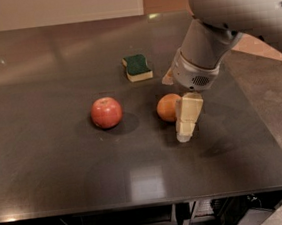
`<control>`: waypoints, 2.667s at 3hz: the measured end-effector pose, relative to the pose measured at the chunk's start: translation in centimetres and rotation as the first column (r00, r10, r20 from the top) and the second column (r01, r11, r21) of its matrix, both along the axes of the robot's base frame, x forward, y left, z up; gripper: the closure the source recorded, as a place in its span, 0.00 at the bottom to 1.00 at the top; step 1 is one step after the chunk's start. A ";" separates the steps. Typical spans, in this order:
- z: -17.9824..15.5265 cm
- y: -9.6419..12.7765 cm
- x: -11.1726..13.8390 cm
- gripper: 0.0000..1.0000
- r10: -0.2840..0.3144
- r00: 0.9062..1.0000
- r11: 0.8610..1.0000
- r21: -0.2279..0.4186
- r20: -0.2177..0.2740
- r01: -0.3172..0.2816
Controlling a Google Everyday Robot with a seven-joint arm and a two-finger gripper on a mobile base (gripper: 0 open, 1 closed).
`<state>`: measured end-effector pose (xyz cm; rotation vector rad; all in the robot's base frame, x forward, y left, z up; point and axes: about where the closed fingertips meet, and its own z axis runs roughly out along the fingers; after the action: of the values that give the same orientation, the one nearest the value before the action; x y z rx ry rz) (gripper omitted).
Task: Move orange near apple
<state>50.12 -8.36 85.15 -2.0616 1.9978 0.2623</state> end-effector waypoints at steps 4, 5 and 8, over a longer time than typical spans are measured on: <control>0.1 1.8 1.0 0.85 0.028 0.999 0.999 0.018 -0.043 -0.027; 0.8 4.2 1.1 1.00 0.062 0.997 0.998 0.028 -0.038 -0.061; -0.2 9.1 0.5 0.82 0.131 0.990 0.991 0.024 -0.046 -0.130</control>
Offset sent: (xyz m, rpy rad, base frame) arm 0.0054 -0.0009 -0.0172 -0.0079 0.0486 0.0168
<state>50.58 0.76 84.95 -2.1957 1.8806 0.3591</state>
